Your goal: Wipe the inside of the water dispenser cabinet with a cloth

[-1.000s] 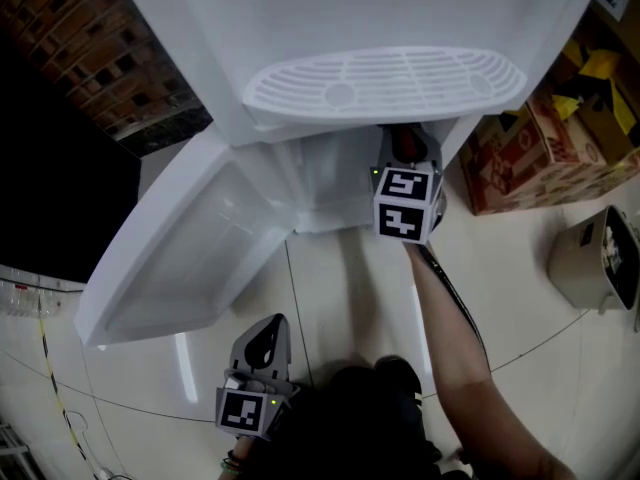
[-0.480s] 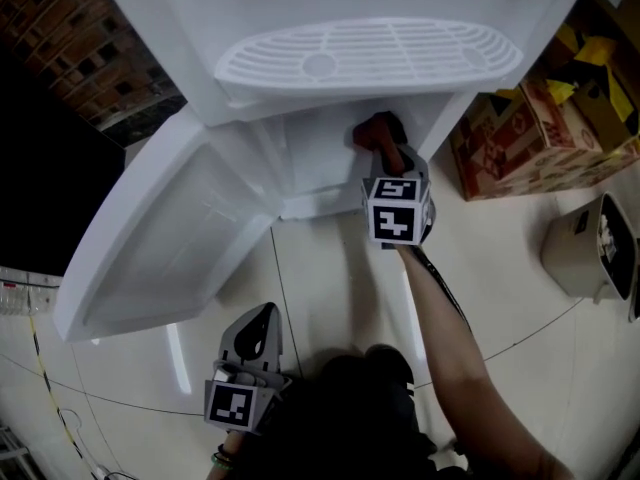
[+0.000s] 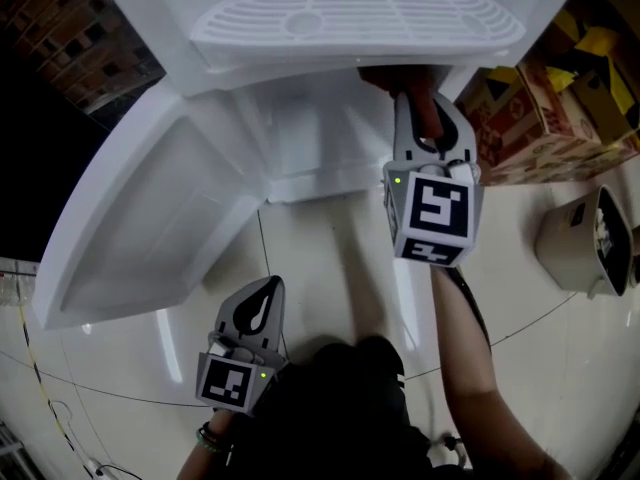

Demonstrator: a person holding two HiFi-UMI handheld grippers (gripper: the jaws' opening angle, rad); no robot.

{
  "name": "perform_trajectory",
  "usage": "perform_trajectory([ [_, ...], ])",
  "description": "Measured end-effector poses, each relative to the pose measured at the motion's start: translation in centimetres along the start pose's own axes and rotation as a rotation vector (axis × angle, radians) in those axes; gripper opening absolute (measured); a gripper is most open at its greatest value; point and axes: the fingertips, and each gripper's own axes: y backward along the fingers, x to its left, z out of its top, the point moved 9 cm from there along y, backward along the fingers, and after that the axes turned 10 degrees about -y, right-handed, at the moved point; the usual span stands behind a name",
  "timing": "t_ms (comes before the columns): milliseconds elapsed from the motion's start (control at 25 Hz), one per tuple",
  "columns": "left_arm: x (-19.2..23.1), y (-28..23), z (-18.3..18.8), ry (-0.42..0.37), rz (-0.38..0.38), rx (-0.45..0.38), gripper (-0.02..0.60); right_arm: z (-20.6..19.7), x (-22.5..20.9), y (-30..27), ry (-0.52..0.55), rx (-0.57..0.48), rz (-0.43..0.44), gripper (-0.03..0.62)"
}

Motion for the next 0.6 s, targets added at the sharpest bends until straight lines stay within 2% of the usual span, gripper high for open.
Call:
perform_trajectory([
  [80, 0.0, -0.8, 0.7, -0.029, -0.018, -0.015, -0.021, -0.1, -0.4, -0.5, -0.010, 0.015, 0.002, 0.072],
  [200, 0.1, -1.8, 2.0, -0.057, -0.040, -0.035, -0.021, -1.9, -0.5, -1.3, 0.003, 0.091, 0.000, 0.072],
  [440, 0.6, -3.2, 3.4, -0.081, -0.052, -0.069, -0.021, -8.1, -0.5, -1.2, -0.035, 0.281, -0.021, 0.072],
  [600, 0.5, -3.2, 3.2, -0.082, -0.053, -0.060, -0.021, -12.1, -0.6, -0.9, -0.043, 0.403, -0.025, 0.072],
])
